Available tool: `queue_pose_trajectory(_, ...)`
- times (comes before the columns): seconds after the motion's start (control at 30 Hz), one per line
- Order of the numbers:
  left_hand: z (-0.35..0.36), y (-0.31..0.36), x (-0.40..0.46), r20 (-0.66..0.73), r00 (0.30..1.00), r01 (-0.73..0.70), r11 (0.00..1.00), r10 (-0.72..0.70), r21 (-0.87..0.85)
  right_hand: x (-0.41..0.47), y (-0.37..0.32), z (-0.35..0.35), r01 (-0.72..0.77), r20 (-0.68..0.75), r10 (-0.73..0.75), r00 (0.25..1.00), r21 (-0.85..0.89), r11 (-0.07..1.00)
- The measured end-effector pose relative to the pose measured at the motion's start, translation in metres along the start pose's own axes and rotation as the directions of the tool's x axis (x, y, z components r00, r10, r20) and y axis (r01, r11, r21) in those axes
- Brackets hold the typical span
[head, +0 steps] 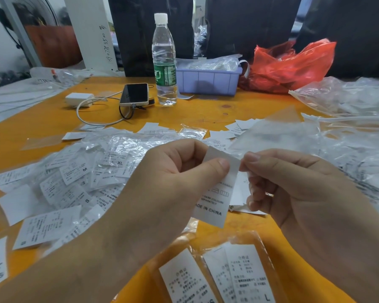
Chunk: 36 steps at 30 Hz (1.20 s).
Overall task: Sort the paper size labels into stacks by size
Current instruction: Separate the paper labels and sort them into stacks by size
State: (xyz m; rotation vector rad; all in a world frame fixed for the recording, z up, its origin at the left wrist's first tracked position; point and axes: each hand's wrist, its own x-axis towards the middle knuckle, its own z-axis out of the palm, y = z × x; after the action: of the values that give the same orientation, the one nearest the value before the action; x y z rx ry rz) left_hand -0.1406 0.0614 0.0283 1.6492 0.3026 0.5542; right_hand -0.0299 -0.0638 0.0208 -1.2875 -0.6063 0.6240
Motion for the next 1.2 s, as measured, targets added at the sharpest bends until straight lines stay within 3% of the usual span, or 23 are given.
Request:
queue_pose_trajectory(0.3, 0.0, -0.0004, -0.0006, -0.044, 0.999, -0.01, 0.999, 0.012, 0.033, -0.0033, 0.0007, 0.001, 0.004, 0.026, -0.003, 1.0, -0.04, 0.999)
queue_pose_trajectory(0.9, -0.0012, -0.0033, 0.0012, 0.017, 0.999, -0.034, 0.997, 0.033, 0.075, -0.0043, 0.0, 0.0027, 0.037, 0.128, -0.017, 0.992, -0.151, 0.988)
queue_pose_trajectory(1.2, -0.0014, -0.0035, 0.0004, 0.013, 0.999, -0.033, 0.997, 0.032, 0.074, -0.0029, -0.0046, 0.0006, 0.052, -0.023, -0.054, 0.998, -0.092, 0.994)
